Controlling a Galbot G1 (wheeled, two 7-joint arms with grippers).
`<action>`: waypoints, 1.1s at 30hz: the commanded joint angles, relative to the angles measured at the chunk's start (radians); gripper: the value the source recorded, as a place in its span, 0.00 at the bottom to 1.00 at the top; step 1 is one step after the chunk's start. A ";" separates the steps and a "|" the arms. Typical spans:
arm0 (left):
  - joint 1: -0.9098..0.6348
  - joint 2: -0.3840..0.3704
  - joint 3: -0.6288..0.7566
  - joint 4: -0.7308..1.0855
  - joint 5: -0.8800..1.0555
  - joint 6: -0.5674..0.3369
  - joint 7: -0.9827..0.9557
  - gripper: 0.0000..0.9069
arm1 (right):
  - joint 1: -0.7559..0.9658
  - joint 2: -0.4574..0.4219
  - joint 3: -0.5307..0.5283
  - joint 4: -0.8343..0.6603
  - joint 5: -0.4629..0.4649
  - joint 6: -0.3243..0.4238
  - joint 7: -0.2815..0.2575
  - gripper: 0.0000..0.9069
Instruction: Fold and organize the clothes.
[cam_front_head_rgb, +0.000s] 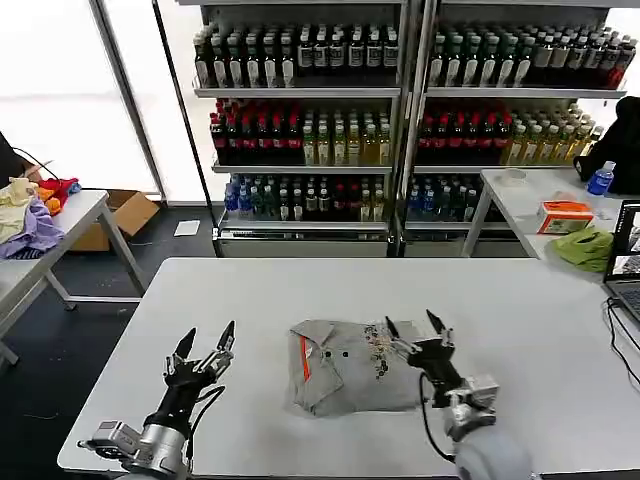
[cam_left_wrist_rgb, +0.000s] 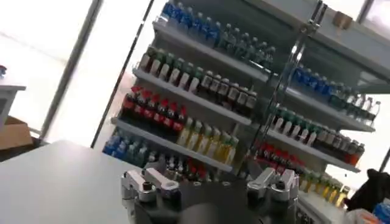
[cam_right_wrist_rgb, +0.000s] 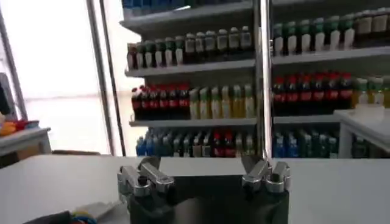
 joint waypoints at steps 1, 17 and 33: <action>0.007 0.016 -0.030 0.022 0.059 -0.014 0.019 1.00 | -0.223 -0.033 0.426 -0.099 0.211 0.271 -0.250 1.00; 0.015 0.022 -0.030 0.016 0.056 -0.012 0.021 1.00 | -0.197 0.005 0.373 -0.156 0.136 0.279 -0.252 1.00; 0.030 0.015 -0.050 0.005 0.045 -0.010 0.024 1.00 | -0.227 0.012 0.342 -0.145 0.128 0.292 -0.235 1.00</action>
